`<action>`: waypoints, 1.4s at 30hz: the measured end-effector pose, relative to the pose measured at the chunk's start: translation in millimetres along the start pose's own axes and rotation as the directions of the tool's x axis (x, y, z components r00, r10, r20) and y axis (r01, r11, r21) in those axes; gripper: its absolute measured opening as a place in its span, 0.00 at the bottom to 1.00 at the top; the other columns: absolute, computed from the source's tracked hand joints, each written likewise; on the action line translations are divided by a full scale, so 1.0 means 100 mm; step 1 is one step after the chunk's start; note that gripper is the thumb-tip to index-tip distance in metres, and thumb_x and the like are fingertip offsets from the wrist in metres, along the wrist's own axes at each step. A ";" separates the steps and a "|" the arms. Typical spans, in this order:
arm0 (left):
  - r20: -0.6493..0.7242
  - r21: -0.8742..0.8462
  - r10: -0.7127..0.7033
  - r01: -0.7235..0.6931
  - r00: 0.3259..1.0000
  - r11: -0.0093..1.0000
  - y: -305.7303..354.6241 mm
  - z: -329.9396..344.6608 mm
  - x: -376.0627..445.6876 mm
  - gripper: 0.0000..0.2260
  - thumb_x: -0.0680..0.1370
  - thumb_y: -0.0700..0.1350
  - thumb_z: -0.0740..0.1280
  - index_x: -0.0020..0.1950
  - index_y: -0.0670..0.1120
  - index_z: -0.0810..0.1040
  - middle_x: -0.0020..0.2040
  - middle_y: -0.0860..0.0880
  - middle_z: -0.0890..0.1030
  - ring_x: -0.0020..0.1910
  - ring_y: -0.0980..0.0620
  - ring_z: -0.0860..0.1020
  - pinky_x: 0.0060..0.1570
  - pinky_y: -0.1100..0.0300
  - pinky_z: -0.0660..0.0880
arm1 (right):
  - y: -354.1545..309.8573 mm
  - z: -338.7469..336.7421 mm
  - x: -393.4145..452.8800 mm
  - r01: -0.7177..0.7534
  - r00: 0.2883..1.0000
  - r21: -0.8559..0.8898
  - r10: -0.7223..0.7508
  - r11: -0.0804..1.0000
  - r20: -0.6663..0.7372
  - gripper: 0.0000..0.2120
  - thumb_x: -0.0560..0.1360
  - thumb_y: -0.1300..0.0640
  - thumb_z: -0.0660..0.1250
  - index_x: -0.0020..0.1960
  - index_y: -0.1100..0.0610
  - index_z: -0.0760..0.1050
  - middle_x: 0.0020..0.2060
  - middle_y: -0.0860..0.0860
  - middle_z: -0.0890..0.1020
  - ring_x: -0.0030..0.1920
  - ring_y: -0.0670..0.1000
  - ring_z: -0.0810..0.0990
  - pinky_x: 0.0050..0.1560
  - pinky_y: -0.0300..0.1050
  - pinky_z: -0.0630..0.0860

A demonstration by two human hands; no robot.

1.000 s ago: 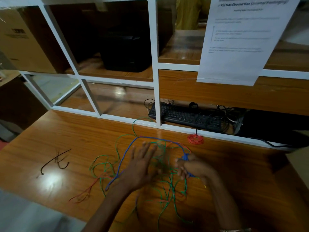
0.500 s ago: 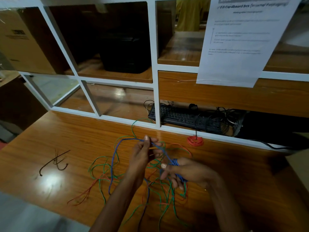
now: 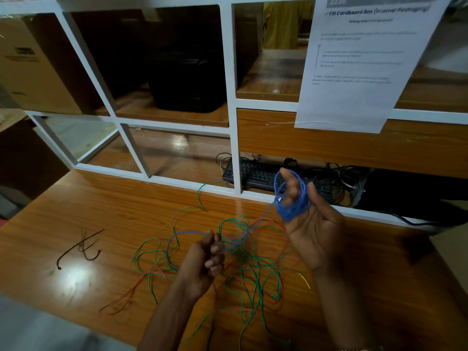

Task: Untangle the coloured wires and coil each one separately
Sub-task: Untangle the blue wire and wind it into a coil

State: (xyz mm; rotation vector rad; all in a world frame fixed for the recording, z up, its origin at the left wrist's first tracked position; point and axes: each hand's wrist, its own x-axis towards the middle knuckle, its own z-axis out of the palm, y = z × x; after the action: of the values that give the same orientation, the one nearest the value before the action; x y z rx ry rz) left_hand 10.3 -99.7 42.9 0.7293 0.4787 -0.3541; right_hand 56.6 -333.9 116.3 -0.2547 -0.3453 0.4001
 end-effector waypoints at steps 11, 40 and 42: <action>0.265 0.327 0.191 -0.275 0.945 0.904 0.15 0.34 -0.38 0.19 0.86 0.56 0.54 0.41 0.48 0.72 0.32 0.48 0.67 0.26 0.52 0.64 0.31 0.59 0.67 | 0.42 -0.18 -0.05 -0.629 0.771 -0.772 0.057 -0.096 -0.635 0.44 0.66 0.14 0.51 0.59 0.47 0.80 0.56 0.47 0.83 0.60 0.47 0.79 0.72 0.54 0.68; 0.299 0.624 0.079 -0.258 0.951 0.738 0.14 0.51 -0.14 0.23 0.87 0.60 0.53 0.46 0.47 0.78 0.33 0.49 0.69 0.27 0.53 0.66 0.31 0.60 0.69 | 0.47 -0.39 0.05 -0.501 0.799 -0.777 -0.141 0.381 -0.584 0.37 0.75 0.28 0.60 0.66 0.57 0.79 0.64 0.56 0.82 0.66 0.51 0.79 0.72 0.51 0.69; 0.277 0.581 0.138 -0.280 0.951 0.764 0.24 0.53 -0.13 0.22 0.87 0.61 0.53 0.44 0.49 0.76 0.34 0.51 0.66 0.28 0.53 0.64 0.32 0.59 0.66 | 0.49 -0.49 0.02 -0.586 0.789 -0.795 -0.113 0.153 -0.604 0.37 0.70 0.20 0.56 0.50 0.49 0.87 0.50 0.50 0.88 0.54 0.50 0.83 0.68 0.53 0.71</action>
State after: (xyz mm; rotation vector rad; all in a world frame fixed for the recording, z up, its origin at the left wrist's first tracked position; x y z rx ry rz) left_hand 26.1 -118.9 97.4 1.3579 0.0501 -0.3749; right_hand 60.6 -297.8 56.8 -1.7859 0.0991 0.3640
